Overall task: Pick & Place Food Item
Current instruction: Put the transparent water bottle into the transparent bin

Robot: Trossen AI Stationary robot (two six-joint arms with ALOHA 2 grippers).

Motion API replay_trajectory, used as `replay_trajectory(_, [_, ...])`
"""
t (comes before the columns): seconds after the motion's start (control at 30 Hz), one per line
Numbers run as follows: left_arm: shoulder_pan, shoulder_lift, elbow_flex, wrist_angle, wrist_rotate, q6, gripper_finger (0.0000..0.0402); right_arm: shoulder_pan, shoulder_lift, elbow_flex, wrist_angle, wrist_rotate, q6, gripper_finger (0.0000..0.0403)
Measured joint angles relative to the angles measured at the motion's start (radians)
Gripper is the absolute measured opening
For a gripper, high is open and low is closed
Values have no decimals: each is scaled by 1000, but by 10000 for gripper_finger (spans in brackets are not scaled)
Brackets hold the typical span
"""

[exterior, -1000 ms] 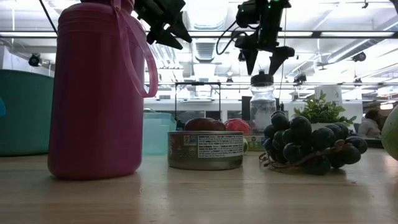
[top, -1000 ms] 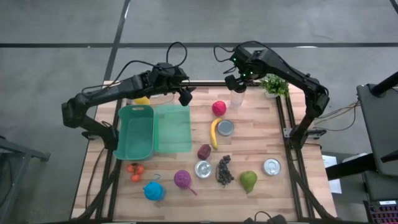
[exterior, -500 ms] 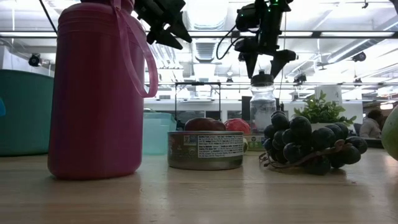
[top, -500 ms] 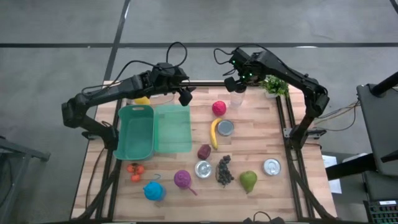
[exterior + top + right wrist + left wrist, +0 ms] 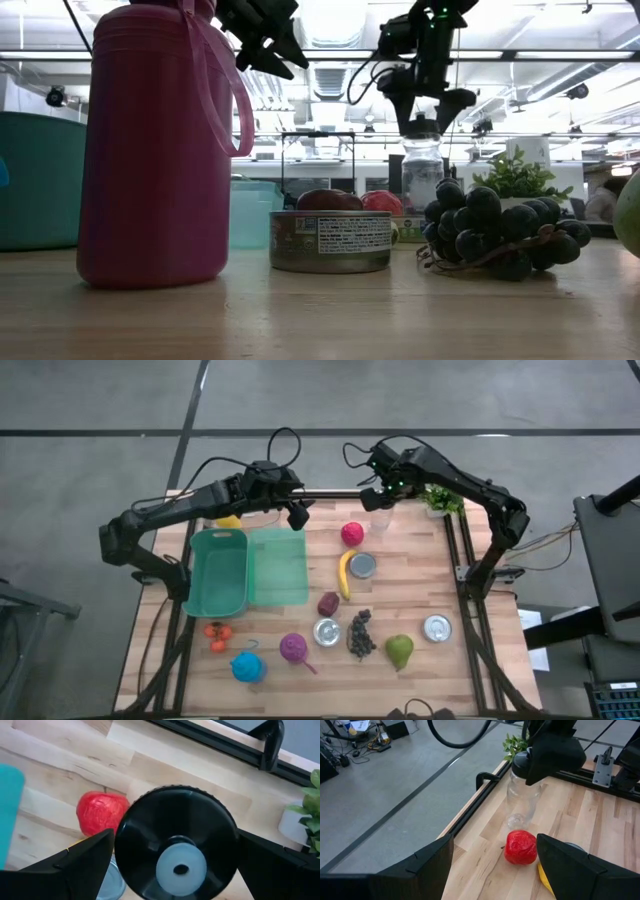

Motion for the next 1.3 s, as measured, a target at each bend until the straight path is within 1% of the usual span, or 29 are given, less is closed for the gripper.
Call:
replay_trajectory(0.3, [0, 0, 0, 0, 0, 3, 291, 0, 0, -50, 25, 0, 2, 382])
replay_trajectory(1.3, [0, 0, 0, 0, 0, 2, 291, 0, -1, -49, 52, 0, 40, 382])
